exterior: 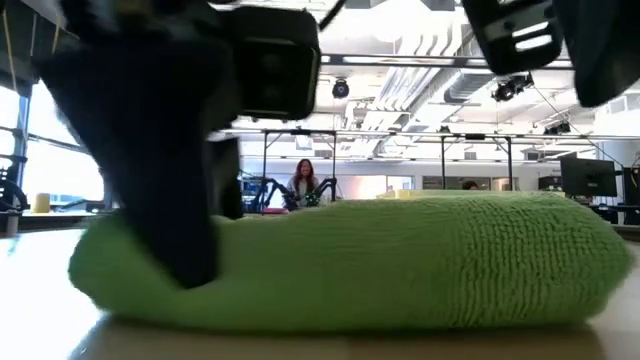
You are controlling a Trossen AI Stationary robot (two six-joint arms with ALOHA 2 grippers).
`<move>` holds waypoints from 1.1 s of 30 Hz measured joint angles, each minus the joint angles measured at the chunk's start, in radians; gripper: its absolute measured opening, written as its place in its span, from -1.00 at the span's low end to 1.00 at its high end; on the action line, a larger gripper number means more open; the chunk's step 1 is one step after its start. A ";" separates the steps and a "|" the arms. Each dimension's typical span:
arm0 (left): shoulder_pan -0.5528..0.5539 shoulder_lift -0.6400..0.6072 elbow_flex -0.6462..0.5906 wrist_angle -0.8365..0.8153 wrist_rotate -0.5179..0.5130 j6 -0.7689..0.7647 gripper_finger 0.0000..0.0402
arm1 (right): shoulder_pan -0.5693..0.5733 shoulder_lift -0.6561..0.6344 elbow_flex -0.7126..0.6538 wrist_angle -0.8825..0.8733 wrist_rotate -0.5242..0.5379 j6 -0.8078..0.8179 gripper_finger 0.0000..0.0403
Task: Roll microfiber towels into tight, uniform cylinder then place into a basket
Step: Roll the green towel
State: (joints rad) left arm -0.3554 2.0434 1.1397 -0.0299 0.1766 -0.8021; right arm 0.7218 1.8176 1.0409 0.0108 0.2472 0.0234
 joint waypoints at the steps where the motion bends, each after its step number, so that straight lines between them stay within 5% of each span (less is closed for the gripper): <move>1: 0.009 0.000 0.000 0.001 -0.001 0.000 -0.92 | 0.009 0.008 0.000 0.014 0.030 -0.008 -0.67; 8: 0.048 0.000 0.000 0.006 0.023 -0.003 -0.92 | 0.006 0.077 0.002 0.075 0.094 0.043 -0.62; 18: 0.049 0.000 0.000 0.010 0.030 -0.007 -0.92 | -0.030 0.113 0.002 0.033 0.059 0.093 -0.12; 33: 0.047 0.003 -0.001 0.050 0.078 -0.001 -0.91 | -0.096 0.121 0.005 -0.078 0.080 0.073 -0.20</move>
State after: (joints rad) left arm -0.3088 2.0465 1.1389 0.0198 0.2546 -0.8029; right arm 0.6255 1.9388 1.0462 -0.0668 0.3271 0.0960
